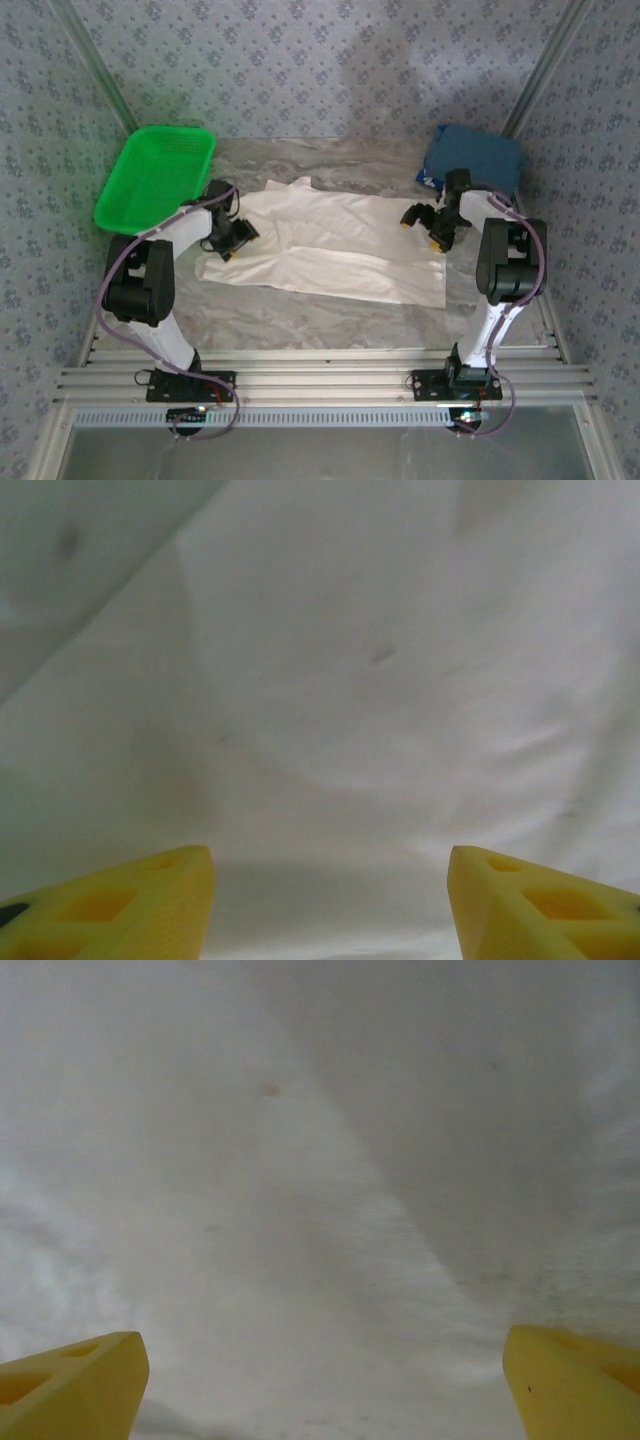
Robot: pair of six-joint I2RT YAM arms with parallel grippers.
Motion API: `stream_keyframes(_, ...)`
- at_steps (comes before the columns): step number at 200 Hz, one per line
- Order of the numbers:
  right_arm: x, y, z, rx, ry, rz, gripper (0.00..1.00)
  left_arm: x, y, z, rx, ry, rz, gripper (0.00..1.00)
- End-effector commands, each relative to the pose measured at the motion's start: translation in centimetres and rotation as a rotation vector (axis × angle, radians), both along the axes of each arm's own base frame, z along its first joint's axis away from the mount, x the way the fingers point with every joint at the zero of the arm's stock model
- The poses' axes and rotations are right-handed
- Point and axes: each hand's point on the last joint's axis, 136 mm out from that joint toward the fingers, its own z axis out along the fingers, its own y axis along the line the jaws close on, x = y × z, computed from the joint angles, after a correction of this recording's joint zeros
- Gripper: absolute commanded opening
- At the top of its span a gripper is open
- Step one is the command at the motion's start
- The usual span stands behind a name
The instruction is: Fold and stack the t-shirts
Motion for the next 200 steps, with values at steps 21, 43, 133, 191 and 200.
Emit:
stream_keyframes(21, -4.1, -1.0, -2.8, -0.077, 0.11, -0.058, 0.93, -5.7, 1.1, -2.0, -0.007, 0.114, 0.064, 0.62)
stream_keyframes(43, -5.2, -0.9, -3.0, -0.096, 0.117, -0.054, 0.93, -8.2, 1.8, -2.6, 0.012, 0.156, 0.091, 0.62)
stream_keyframes(133, -8.7, 0.7, -2.1, -0.143, 0.146, 0.017, 0.93, -12.8, 3.3, 0.8, 0.021, 0.124, 0.152, 0.69)
stream_keyframes(191, -5.9, 1.5, 4.7, -0.109, 0.028, 0.069, 0.95, 1.4, -0.3, 13.5, -0.016, -0.22, -0.058, 0.77)
stream_keyframes(200, -4.6, 1.6, 6.1, -0.096, -0.01, 0.078, 0.95, 3.6, -1.1, 14.0, -0.019, -0.224, -0.119, 0.77)
